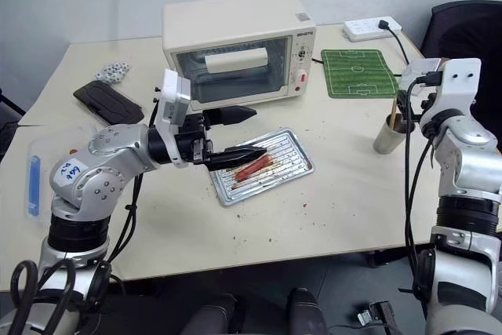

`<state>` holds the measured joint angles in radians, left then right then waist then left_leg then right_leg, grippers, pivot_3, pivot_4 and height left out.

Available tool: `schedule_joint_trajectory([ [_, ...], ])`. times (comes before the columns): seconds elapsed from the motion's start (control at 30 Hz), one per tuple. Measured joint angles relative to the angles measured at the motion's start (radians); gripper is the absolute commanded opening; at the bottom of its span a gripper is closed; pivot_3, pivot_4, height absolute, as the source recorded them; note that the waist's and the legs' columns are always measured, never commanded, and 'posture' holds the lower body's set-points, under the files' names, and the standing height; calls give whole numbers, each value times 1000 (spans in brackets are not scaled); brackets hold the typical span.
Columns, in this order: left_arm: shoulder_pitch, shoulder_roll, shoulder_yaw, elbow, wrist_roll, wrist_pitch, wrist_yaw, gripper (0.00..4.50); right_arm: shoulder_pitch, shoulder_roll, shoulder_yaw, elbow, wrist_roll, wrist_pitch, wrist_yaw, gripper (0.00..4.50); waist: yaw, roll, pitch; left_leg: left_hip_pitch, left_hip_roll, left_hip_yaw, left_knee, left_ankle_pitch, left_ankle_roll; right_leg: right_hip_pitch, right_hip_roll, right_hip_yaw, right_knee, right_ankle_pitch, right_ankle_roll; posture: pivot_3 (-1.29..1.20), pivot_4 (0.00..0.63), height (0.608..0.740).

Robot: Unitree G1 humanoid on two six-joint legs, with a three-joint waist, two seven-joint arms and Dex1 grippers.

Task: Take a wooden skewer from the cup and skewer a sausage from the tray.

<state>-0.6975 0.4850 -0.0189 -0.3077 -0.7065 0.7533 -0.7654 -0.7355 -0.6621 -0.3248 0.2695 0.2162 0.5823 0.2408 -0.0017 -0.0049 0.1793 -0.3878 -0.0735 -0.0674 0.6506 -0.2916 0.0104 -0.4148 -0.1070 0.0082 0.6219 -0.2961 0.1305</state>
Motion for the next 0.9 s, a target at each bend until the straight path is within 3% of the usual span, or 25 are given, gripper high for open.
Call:
schedule_joint_trajectory([
  [0.47, -5, -5, 0, 5, 5, -4, -8, 4492, 13, 0, 1, 54, -4, -11, -11, 4500, -1, 0, 0, 0, 0, 0, 0, 0, 0, 0, 0, 0, 0, 0, 0, 0, 150, 740],
  [0.9, -5, -5, 0, 5, 6, -4, -9, 4492, 21, 3, 1, -26, 5, 13, -13, 4500, 0, 0, 0, 0, 0, 0, 0, 0, 0, 0, 0, 0, 0, 0, 0, 0, 150, 740],
])
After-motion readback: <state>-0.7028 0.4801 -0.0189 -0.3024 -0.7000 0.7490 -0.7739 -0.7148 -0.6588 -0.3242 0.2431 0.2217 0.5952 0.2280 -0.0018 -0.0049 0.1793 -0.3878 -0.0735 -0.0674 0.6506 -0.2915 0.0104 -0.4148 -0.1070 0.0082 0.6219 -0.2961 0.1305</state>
